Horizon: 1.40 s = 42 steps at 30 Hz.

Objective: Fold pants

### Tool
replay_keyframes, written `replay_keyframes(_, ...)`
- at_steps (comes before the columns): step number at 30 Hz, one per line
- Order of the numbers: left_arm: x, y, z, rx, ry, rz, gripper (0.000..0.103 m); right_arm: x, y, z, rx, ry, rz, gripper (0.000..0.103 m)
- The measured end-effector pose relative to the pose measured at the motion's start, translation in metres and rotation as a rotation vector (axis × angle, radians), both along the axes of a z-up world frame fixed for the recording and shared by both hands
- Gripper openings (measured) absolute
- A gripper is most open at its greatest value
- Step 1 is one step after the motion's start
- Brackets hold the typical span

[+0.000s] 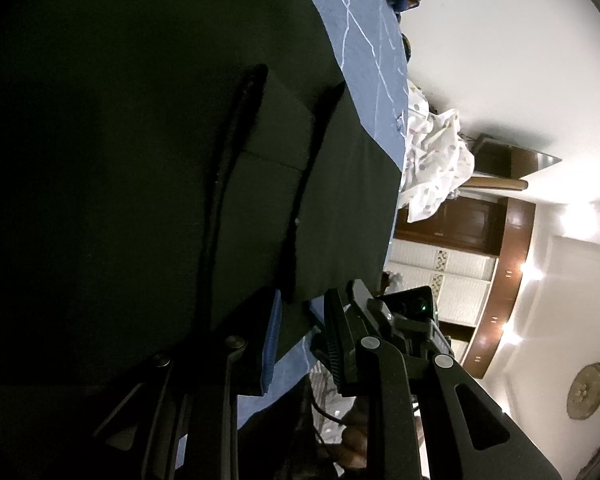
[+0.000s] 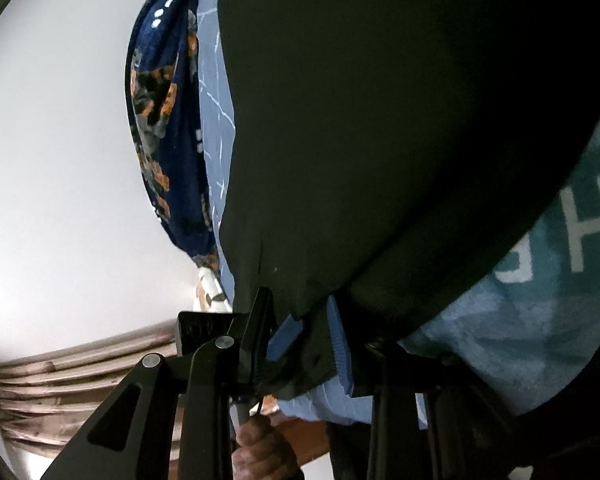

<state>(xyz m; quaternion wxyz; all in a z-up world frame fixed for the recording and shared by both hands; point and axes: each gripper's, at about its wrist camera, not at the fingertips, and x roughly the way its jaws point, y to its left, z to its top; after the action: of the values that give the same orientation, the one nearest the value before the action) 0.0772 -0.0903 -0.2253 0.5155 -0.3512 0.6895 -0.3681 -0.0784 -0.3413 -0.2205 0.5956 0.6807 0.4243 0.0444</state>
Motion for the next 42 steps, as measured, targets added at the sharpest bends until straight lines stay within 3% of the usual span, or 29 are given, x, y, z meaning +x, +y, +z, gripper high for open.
replay_keyframes(5, 0.001, 0.006, 0.000, -0.020, 0.000, 0.004, 0.023, -0.003, -0.001, -0.012, 0.032, 0.027, -0.037, 0.005)
replay_keyframes(14, 0.008, 0.022, 0.019, -0.041, -0.051, 0.017, 0.024, -0.014, 0.000, 0.007, -0.022, -0.031, -0.006, 0.005)
replay_keyframes(19, 0.004, 0.005, 0.024, -0.048, -0.041, -0.016, 0.056, -0.021, 0.004, 0.016, 0.003, -0.063, 0.000, 0.005)
replay_keyframes(24, 0.003, 0.001, 0.018, -0.049, -0.009, 0.006, 0.060, -0.017, 0.016, 0.018, 0.059, -0.085, 0.030, 0.005)
replay_keyframes(27, 0.003, 0.001, 0.018, -0.037, -0.013, 0.011, 0.060, -0.014, 0.026, 0.017, 0.085, -0.092, 0.062, 0.005)
replay_keyframes(29, 0.002, 0.000, 0.027, 0.019, -0.095, -0.001, 0.060, -0.012, 0.032, 0.015, 0.087, -0.087, 0.081, 0.005)
replay_keyframes(31, 0.001, 0.001, 0.034, 0.070, -0.152, -0.002, 0.054, -0.010, 0.034, 0.011, 0.092, -0.078, 0.091, 0.005)
replay_keyframes(33, 0.002, 0.006, 0.036, 0.104, -0.161, 0.020, 0.041, -0.008, 0.036, 0.008, 0.083, -0.072, 0.098, 0.005)
replay_keyframes(37, 0.002, 0.017, 0.032, 0.146, -0.164, 0.058, 0.029, -0.005, 0.037, 0.001, 0.086, -0.060, 0.107, 0.005)
replay_keyframes(42, -0.003, 0.023, 0.036, 0.180, -0.216, 0.051, 0.027, -0.001, 0.043, -0.003, 0.092, -0.047, 0.125, 0.005)
